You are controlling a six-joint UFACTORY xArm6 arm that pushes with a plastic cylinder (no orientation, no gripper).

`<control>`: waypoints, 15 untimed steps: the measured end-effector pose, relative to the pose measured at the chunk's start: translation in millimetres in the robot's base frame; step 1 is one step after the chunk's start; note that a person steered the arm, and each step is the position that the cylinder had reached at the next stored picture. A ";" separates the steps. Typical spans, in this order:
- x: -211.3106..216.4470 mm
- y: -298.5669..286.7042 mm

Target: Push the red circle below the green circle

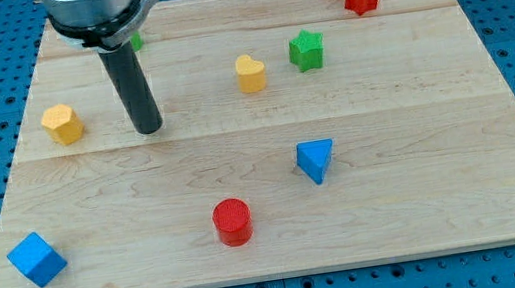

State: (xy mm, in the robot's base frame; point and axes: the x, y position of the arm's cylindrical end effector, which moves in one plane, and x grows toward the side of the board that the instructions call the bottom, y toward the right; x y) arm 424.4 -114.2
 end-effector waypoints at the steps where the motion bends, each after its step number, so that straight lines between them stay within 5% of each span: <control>1: 28.0 64.7; 4: 139.7 165.3; 5: 182.5 128.4; 6: 180.1 61.5; 7: 134.3 30.5; 8: 105.8 36.5; 10: 179.0 59.1; 11: 163.5 103.4; 15: 65.0 -51.2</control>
State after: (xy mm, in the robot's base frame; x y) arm 489.4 -165.4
